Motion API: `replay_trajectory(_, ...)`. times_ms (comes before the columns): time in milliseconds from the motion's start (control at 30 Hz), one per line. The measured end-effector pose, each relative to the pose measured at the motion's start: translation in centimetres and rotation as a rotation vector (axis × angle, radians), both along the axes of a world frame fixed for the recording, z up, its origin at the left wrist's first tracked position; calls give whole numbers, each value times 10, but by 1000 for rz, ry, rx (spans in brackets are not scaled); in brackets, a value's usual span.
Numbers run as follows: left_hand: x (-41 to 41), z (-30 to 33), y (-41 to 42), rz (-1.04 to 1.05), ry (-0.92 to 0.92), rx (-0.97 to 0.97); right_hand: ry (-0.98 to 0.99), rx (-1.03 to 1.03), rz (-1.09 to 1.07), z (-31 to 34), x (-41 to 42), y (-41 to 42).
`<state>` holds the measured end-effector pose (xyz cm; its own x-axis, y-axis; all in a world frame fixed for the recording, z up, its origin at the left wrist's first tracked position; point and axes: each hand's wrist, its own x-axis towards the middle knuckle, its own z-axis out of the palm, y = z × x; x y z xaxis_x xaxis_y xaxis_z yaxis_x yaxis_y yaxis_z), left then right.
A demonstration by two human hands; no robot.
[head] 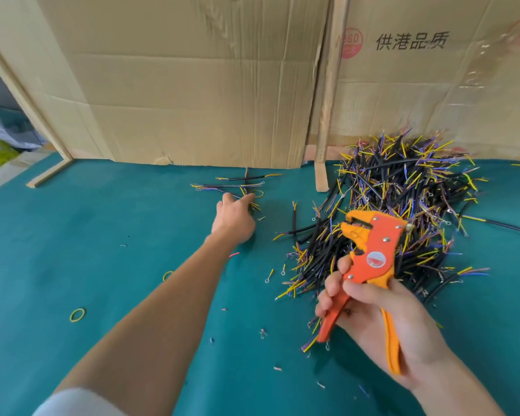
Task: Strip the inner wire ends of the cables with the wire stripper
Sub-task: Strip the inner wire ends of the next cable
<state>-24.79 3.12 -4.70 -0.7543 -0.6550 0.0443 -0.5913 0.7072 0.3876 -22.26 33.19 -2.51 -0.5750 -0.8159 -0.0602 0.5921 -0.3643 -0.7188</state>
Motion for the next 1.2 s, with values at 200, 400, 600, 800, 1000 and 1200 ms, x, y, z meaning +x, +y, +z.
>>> replay_trajectory(200,-10,8,-27,-20,39,-81,41,92,98,-3,12,-8)
replay_trajectory(400,3,7,-38,-59,101,-259,65,115,118,-2,13,-8)
replay_trajectory(600,15,55,-16,-123,387,-68,56,125,107,-1,11,-8)
replay_trajectory(800,59,75,61,-151,815,855,32,67,83,2,6,-4)
replay_trajectory(1000,85,26,129,-27,921,1344,48,73,106,3,-1,2)
replay_trajectory(1200,81,1,154,-69,942,1499,74,112,98,2,-3,2)
